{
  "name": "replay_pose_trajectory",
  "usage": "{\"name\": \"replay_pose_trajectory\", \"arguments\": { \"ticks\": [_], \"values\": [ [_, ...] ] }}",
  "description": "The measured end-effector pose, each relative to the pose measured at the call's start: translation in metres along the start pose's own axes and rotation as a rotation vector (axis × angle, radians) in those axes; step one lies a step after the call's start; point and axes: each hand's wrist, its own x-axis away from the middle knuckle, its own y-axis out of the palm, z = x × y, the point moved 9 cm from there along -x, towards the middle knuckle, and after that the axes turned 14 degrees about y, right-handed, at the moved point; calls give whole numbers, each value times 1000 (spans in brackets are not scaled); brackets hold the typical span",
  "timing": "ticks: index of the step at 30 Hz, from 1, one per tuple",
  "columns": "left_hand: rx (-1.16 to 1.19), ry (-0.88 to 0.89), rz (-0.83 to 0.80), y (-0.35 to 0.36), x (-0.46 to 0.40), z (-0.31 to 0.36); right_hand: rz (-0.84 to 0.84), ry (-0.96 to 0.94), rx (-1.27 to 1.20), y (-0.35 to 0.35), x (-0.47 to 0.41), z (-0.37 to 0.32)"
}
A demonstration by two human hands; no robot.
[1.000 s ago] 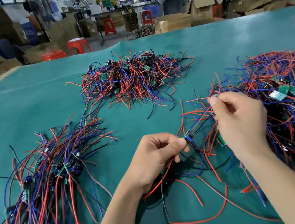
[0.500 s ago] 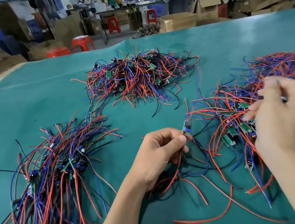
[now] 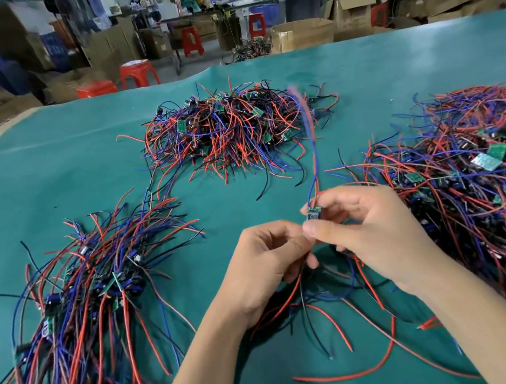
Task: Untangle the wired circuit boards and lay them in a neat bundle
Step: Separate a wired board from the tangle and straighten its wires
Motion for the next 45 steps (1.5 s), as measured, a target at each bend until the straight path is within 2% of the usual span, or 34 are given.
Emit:
{"name": "replay_pose_trajectory", "arguments": {
  "ticks": [6, 11, 16, 21, 25, 28, 33, 36, 40, 42, 45],
  "values": [
    [-45, -32, -21, 1, 0, -2, 189, -23, 49, -14, 0, -1],
    [-85, -36, -106, 6, 1, -2, 378, -44, 38, -42, -1, -1],
    [-48, -42, -118, 9, 2, 0, 472, -77, 37, -50, 2, -3],
    [-63, -57, -155, 14, 4, 0, 608, -85, -161, -82, 5, 2],
    [-78, -61, -176, 17, 5, 2, 669, -101, -189, -91, 13, -3],
    [-98, -66, -176, 17, 5, 4, 796, -136, -279, -106, 25, -8],
    [-97, -56, -138, 16, 5, 9, 848, -229, -317, -108, 37, -50],
    [-121, -63, -119, 15, 4, 10, 759, -260, -420, -91, 28, -89],
    [-132, -64, -105, 17, 5, 16, 399, -215, -256, 8, -8, -132],
    [-142, -54, -71, 14, 7, 22, 271, -171, -143, 62, -23, -146],
    [-152, -85, -34, 10, 11, 21, -151, -65, 173, 145, -39, -150]
  ]
}}
